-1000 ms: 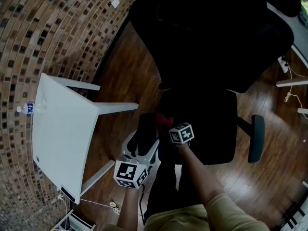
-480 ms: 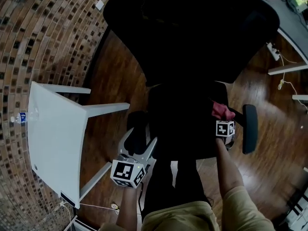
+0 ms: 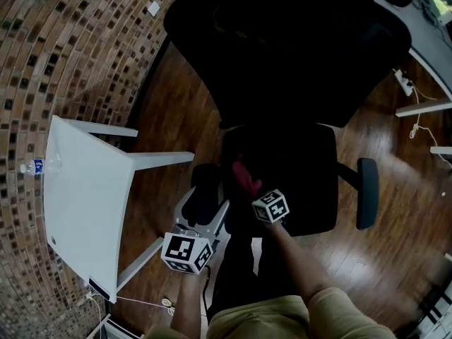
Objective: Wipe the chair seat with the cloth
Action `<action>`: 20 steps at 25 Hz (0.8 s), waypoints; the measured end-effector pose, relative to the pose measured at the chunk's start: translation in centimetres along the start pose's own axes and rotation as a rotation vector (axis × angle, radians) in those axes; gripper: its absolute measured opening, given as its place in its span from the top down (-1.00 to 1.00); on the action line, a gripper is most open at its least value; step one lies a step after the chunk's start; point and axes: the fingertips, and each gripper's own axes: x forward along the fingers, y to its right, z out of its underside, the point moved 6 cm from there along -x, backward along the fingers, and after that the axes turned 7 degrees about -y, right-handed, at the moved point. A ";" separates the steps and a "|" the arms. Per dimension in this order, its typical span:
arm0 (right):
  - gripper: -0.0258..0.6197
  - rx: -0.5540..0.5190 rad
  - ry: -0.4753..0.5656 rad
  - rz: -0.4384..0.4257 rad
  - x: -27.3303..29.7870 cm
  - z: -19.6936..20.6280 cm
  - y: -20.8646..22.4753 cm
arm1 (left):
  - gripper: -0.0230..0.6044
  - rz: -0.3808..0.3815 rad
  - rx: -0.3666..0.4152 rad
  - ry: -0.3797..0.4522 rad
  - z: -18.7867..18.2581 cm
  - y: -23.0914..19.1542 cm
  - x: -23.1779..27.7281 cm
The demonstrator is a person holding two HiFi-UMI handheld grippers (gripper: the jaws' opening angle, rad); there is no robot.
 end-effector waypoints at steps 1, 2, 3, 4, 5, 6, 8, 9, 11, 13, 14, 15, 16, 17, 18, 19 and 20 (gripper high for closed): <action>0.86 -0.002 -0.012 -0.072 2.3 -0.3 -2.3 | -0.10 -0.007 0.000 0.000 0.0 -0.1 -0.3; 0.86 -0.007 -0.043 -0.094 4.2 -0.3 -3.7 | -0.10 -0.015 0.000 0.000 -0.1 -0.3 -0.5; 0.86 -0.024 -0.104 -0.060 5.5 0.1 -4.2 | -0.10 -0.022 0.000 -0.001 -0.1 -0.5 -0.8; 0.86 -0.051 -0.182 0.013 6.4 0.7 -3.9 | -0.10 -0.027 0.000 -0.002 0.0 -0.7 -1.0; 0.86 -0.073 -0.248 0.095 6.7 1.5 -3.0 | -0.10 -0.031 0.000 -0.005 0.2 -0.9 -1.3; 0.86 -0.083 -0.282 0.169 6.3 2.0 -1.7 | -0.10 -0.035 0.001 -0.008 0.3 -1.2 -1.6; 0.86 -0.107 -0.307 0.352 3.6 2.5 1.7 | -0.10 -0.038 -0.002 -0.012 0.4 -1.8 -2.1; 0.86 -0.119 -0.326 0.472 1.2 3.1 4.1 | -0.10 -0.036 -0.006 -0.013 0.5 -2.0 -2.3; 0.86 -0.063 -0.345 0.679 -5.1 5.6 9.7 | -0.10 -0.023 -0.014 -0.010 0.7 -2.1 -2.2; 0.86 0.031 -0.329 0.820 -12.4 8.4 14.7 | -0.10 -0.002 -0.012 -0.011 0.6 -1.5 -1.7; 0.86 0.055 -0.324 0.877 -15.8 9.3 16.5 | -0.10 0.010 -0.011 -0.011 0.6 -1.2 -1.4; 0.86 0.067 -0.327 0.925 -18.7 9.9 17.9 | -0.10 0.021 -0.010 -0.011 0.7 -1.0 -1.1; 0.86 0.070 -0.335 0.966 -20.9 10.3 18.8 | -0.10 0.030 -0.011 -0.011 0.9 -0.8 -0.8; 0.86 0.072 -0.343 0.998 -22.4 10.4 19.3 | -0.10 0.037 -0.013 -0.013 1.1 -0.7 -0.6; 0.86 0.086 -0.346 1.021 -23.1 10.6 19.6 | -0.10 0.042 -0.016 -0.017 1.3 -0.6 -0.4; 0.86 0.125 -0.334 1.030 -23.3 10.8 19.6 | -0.10 0.046 -0.020 -0.020 1.5 -0.5 -0.3; 0.86 0.189 -0.303 1.017 -23.0 11.0 19.2 | -0.10 0.050 -0.022 -0.022 1.6 -0.3 -0.3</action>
